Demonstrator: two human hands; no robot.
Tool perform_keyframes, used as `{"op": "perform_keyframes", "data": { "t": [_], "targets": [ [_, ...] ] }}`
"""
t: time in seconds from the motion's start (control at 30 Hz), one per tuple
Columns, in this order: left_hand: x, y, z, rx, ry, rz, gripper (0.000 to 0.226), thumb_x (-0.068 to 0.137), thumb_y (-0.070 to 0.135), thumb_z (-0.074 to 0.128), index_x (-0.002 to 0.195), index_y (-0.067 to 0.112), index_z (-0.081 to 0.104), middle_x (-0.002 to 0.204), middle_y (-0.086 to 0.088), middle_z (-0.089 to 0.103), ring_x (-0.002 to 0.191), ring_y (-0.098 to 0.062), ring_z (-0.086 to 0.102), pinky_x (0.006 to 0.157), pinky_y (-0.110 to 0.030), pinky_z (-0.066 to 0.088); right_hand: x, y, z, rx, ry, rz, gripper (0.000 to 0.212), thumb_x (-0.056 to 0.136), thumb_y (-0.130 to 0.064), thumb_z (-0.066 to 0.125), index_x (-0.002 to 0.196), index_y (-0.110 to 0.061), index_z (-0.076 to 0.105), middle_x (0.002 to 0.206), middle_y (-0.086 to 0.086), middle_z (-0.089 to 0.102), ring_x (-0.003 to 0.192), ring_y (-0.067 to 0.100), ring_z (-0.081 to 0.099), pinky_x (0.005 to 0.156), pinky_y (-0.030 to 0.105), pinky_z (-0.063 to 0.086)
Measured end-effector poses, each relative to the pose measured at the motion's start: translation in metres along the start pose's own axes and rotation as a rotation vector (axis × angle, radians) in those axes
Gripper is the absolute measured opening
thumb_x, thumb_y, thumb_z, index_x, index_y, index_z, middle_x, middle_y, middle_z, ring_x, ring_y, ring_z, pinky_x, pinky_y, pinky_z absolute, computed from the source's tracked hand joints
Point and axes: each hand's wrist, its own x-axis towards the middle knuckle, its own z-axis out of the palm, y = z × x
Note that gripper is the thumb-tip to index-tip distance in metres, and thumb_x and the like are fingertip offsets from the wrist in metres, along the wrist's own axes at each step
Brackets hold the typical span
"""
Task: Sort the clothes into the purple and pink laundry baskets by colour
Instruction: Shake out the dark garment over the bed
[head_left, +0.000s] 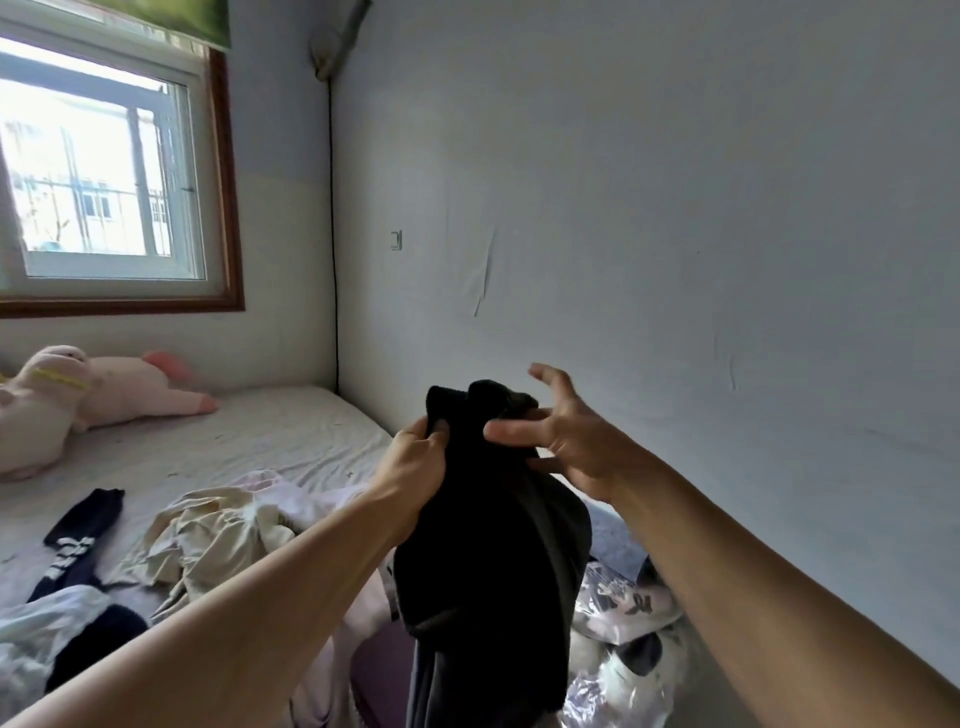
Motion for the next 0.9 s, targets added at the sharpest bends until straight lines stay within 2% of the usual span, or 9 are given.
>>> {"op": "perform_keyframes", "data": {
  "t": [0.07, 0.2, 0.27, 0.33, 0.43, 0.53, 0.67, 0.73, 0.9],
  "targets": [
    [-0.003, 0.003, 0.003, -0.017, -0.017, 0.027, 0.025, 0.102, 0.021, 0.039, 0.091, 0.019, 0.062, 0.081, -0.004, 0.067, 0.07, -0.016, 0.06, 0.068, -0.029, 0.046, 0.002, 0.006, 0.007, -0.259, 0.07, 0.021, 0.101, 0.054, -0.015, 0.088, 0.138, -0.029, 0.032, 0.125, 0.013, 0.054, 0.111, 0.03, 0.058, 0.094, 0.042, 0.05],
    [-0.005, 0.004, 0.0, 0.004, -0.022, 0.069, 0.026, 0.101, 0.021, 0.04, 0.088, 0.015, 0.061, 0.079, -0.006, 0.06, 0.071, -0.017, 0.054, 0.069, -0.031, 0.041, 0.006, 0.01, 0.011, -0.346, 0.057, 0.055, 0.034, 0.071, -0.003, 0.076, 0.102, -0.004, 0.06, 0.088, 0.011, 0.066, 0.08, 0.024, 0.066, 0.072, 0.034, 0.055],
    [-0.004, 0.002, -0.007, 0.02, -0.001, 0.064, 0.027, 0.101, 0.022, 0.04, 0.087, 0.016, 0.062, 0.083, -0.008, 0.062, 0.076, -0.02, 0.055, 0.072, -0.033, 0.041, 0.007, 0.009, 0.01, -0.324, 0.075, 0.046, 0.013, 0.079, 0.006, 0.062, 0.079, -0.006, 0.062, 0.07, 0.007, 0.06, 0.065, 0.018, 0.059, 0.061, 0.027, 0.049],
    [-0.001, 0.001, -0.018, 0.07, 0.055, 0.067, 0.026, 0.1, 0.019, 0.04, 0.09, 0.015, 0.063, 0.083, -0.009, 0.064, 0.075, -0.021, 0.055, 0.072, -0.033, 0.04, 0.013, 0.009, 0.002, -0.332, 0.24, 0.006, 0.03, 0.082, 0.011, 0.05, 0.069, -0.016, 0.057, 0.066, 0.003, 0.055, 0.065, 0.019, 0.054, 0.061, 0.028, 0.044],
    [0.006, 0.0, -0.033, 0.159, 0.14, 0.072, 0.024, 0.098, 0.016, 0.042, 0.097, 0.009, 0.064, 0.083, -0.013, 0.063, 0.072, -0.021, 0.053, 0.067, -0.031, 0.04, 0.017, 0.004, -0.013, -0.198, 0.451, -0.043, 0.037, 0.081, 0.013, 0.033, 0.076, -0.018, 0.053, 0.074, 0.004, 0.053, 0.065, 0.019, 0.049, 0.055, 0.023, 0.038],
    [0.012, 0.0, -0.041, 0.231, 0.203, 0.083, 0.024, 0.098, 0.015, 0.042, 0.097, 0.004, 0.063, 0.081, -0.016, 0.061, 0.069, -0.02, 0.05, 0.063, -0.029, 0.038, 0.02, -0.004, -0.025, -0.043, 0.53, -0.064, 0.034, 0.084, 0.012, 0.034, 0.08, -0.017, 0.051, 0.082, 0.008, 0.053, 0.071, 0.021, 0.05, 0.058, 0.027, 0.041],
    [0.017, 0.005, -0.051, 0.248, 0.224, 0.038, 0.024, 0.099, 0.017, 0.044, 0.095, 0.005, 0.063, 0.076, -0.011, 0.058, 0.063, -0.02, 0.048, 0.059, -0.028, 0.036, 0.013, -0.018, -0.033, 0.257, 0.402, -0.033, 0.013, 0.085, 0.002, 0.061, 0.086, -0.01, 0.057, 0.078, 0.01, 0.061, 0.067, 0.02, 0.059, 0.063, 0.029, 0.05],
    [0.02, 0.007, -0.055, 0.23, 0.179, 0.01, 0.025, 0.098, 0.021, 0.047, 0.096, 0.004, 0.065, 0.075, -0.011, 0.059, 0.061, -0.02, 0.049, 0.062, -0.028, 0.038, 0.007, -0.023, -0.038, 0.336, 0.308, -0.014, 0.017, 0.08, 0.004, 0.067, 0.09, -0.007, 0.06, 0.076, 0.011, 0.065, 0.067, 0.021, 0.063, 0.062, 0.028, 0.055],
    [0.017, 0.024, -0.057, 0.267, 0.171, 0.067, 0.023, 0.095, 0.02, 0.052, 0.081, 0.006, 0.063, 0.063, -0.007, 0.05, 0.056, -0.02, 0.043, 0.054, -0.026, 0.033, 0.005, -0.025, -0.042, 0.213, 0.358, -0.073, 0.018, 0.079, 0.011, 0.064, 0.077, -0.007, 0.067, 0.058, 0.005, 0.068, 0.051, 0.015, 0.066, 0.055, 0.022, 0.056]
  ]
}}
